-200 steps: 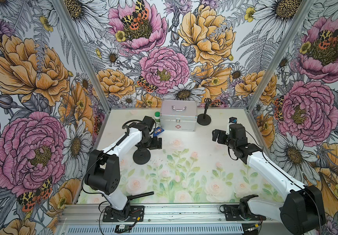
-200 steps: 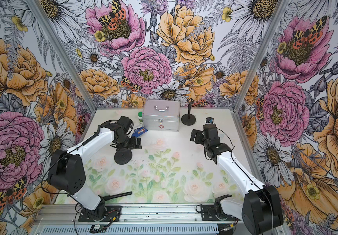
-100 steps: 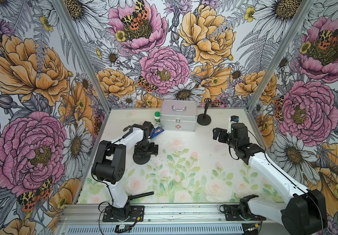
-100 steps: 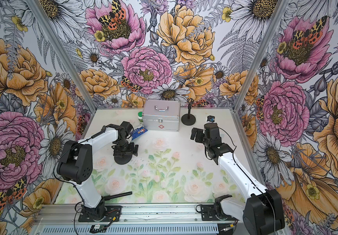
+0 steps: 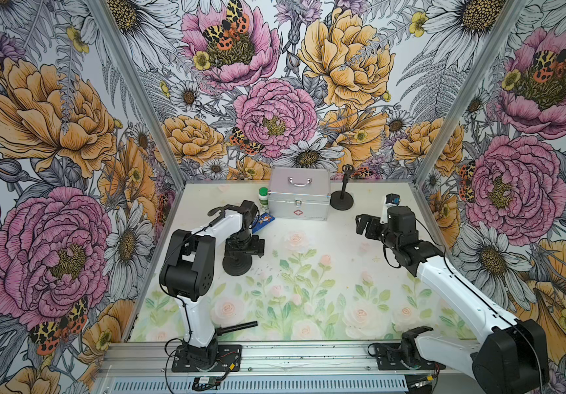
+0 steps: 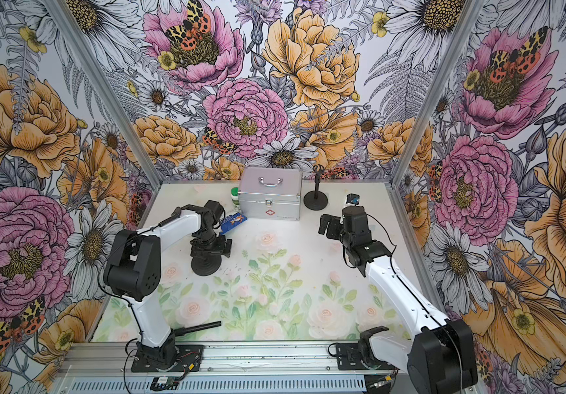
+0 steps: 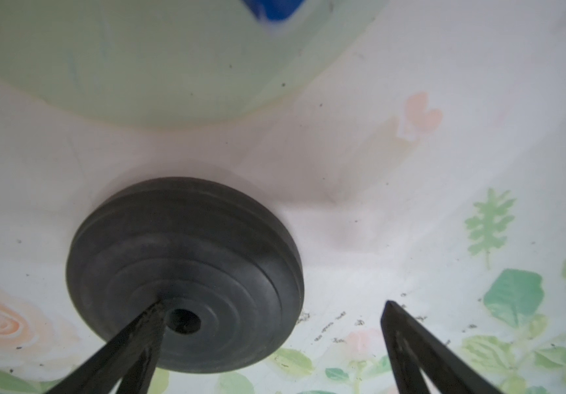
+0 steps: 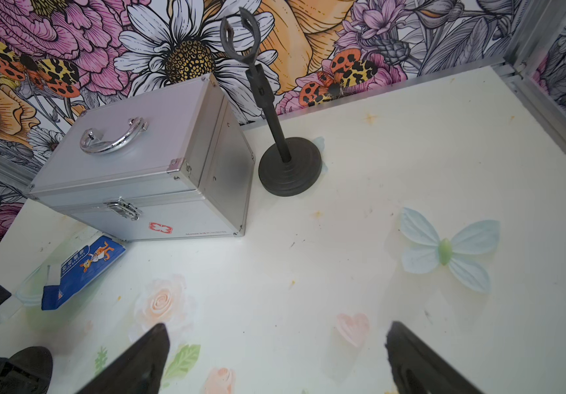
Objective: Assemble a microphone stand
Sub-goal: Move the microphone stand base to the center of the board.
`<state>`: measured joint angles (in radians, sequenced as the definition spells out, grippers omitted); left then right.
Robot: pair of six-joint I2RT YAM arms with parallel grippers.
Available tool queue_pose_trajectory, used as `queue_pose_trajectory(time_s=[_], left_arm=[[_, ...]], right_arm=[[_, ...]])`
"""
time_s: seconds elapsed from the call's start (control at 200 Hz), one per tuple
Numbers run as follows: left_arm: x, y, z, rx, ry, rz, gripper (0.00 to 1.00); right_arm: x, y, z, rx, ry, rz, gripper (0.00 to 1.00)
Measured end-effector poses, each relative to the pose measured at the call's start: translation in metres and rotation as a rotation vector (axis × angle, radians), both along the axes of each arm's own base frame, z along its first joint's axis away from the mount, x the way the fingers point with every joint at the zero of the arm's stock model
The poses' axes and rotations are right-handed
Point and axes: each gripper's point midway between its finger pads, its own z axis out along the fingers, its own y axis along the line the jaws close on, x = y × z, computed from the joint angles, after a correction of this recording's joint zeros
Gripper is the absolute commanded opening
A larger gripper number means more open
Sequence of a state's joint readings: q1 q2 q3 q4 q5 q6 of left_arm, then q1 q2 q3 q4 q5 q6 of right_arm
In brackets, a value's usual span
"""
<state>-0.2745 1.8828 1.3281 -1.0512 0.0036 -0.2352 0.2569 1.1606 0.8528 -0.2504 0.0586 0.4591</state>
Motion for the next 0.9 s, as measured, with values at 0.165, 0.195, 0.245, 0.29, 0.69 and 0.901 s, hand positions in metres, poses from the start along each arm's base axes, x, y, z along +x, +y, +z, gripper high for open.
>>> queue_pose_trajectory(time_s=[0.165, 0.195, 0.245, 0.29, 0.69, 0.901], left_arm=[[-0.001, -0.003, 0.0, -0.013, 0.004, -0.002, 0.99], [-0.001, -0.004, 0.0, -0.016, 0.004, -0.004, 0.99], [-0.002, -0.005, 0.0, -0.018, 0.006, -0.006, 0.99], [-0.002, -0.005, 0.0, -0.019, 0.003, -0.006, 0.99], [-0.01, -0.014, -0.002, -0.036, -0.001, -0.026, 0.99], [-0.015, -0.022, -0.002, -0.034, 0.003, -0.05, 0.99]], right_arm=[[-0.001, 0.0, 0.004, 0.003, -0.01, 0.0, 1.0], [-0.001, 0.0, 0.004, 0.003, -0.01, 0.0, 1.0], [-0.001, 0.0, 0.005, 0.003, -0.013, -0.001, 1.0], [-0.001, 0.0, 0.005, 0.004, -0.015, 0.0, 1.0], [-0.001, 0.0, 0.006, 0.001, -0.016, 0.002, 1.0], [-0.004, -0.001, 0.008, 0.002, -0.025, 0.001, 1.0]])
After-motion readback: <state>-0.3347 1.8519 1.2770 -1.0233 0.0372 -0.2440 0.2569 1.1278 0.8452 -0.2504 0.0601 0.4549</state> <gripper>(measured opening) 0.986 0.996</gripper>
